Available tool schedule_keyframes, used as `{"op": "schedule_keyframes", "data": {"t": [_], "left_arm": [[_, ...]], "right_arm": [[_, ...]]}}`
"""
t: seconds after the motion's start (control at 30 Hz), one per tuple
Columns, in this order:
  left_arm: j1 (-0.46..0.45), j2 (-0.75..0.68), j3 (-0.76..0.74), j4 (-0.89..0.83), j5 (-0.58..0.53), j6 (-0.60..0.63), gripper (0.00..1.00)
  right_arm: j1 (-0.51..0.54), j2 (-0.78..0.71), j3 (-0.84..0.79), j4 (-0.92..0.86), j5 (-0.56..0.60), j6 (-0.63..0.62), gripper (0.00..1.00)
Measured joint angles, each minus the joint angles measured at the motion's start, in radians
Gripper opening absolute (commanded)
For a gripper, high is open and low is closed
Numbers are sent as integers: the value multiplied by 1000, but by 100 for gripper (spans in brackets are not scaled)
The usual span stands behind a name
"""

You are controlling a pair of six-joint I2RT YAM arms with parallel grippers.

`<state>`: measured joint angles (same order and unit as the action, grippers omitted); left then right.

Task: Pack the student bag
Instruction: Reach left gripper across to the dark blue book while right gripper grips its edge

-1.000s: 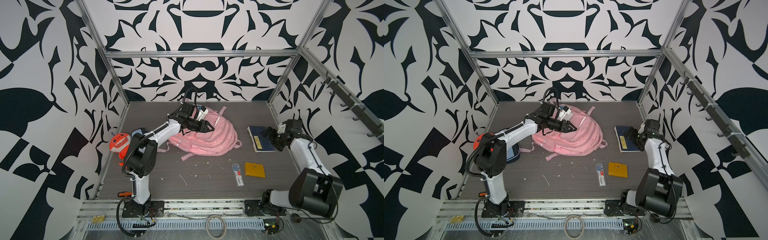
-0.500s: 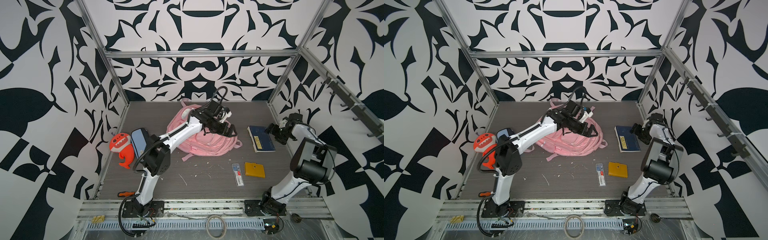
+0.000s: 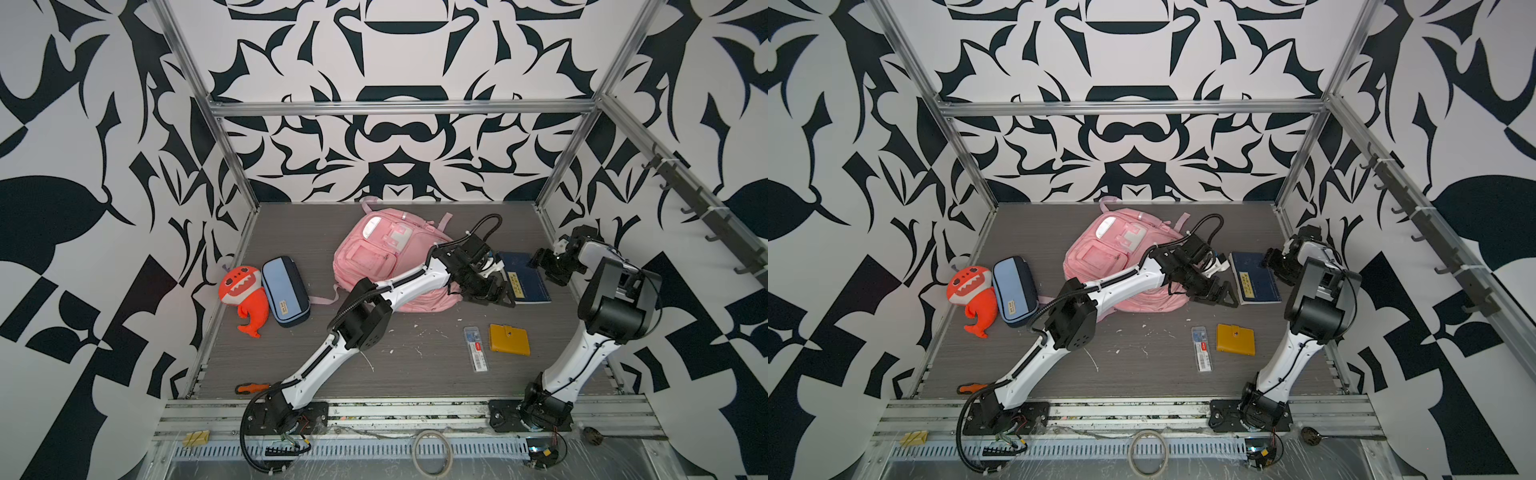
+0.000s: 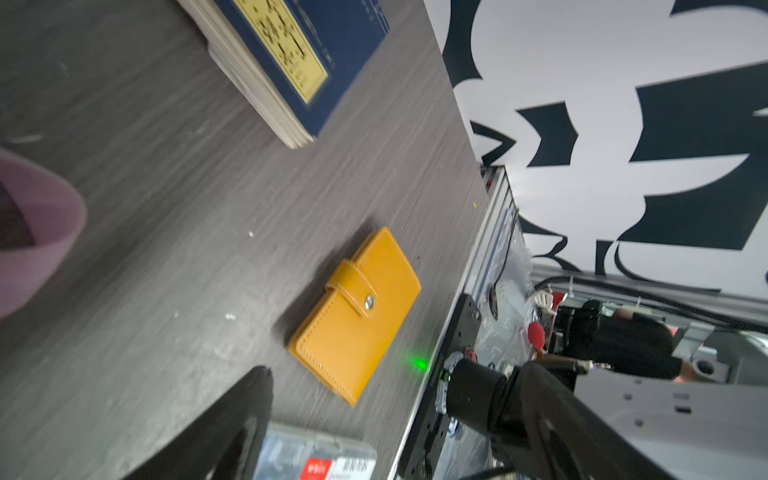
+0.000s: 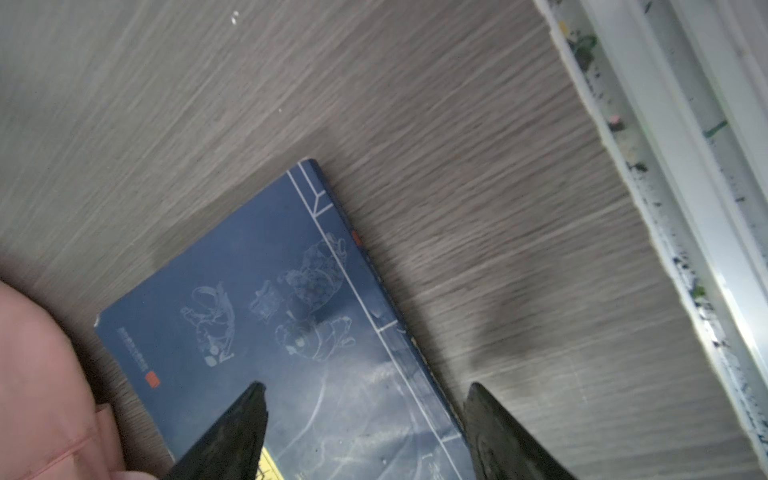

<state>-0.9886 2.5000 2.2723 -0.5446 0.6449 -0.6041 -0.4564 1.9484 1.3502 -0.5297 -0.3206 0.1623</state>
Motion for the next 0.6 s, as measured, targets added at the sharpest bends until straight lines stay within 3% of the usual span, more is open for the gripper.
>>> {"op": "schedule_keyframes", "data": {"t": [0.3, 0.6], "left_arm": [[8, 12, -85, 123, -100, -78, 94], [11, 120, 56, 156, -185, -115, 90]], "right_arm": [[0, -52, -129, 62, -17, 23, 69], [-2, -169, -304, 96, -50, 47, 54]]}}
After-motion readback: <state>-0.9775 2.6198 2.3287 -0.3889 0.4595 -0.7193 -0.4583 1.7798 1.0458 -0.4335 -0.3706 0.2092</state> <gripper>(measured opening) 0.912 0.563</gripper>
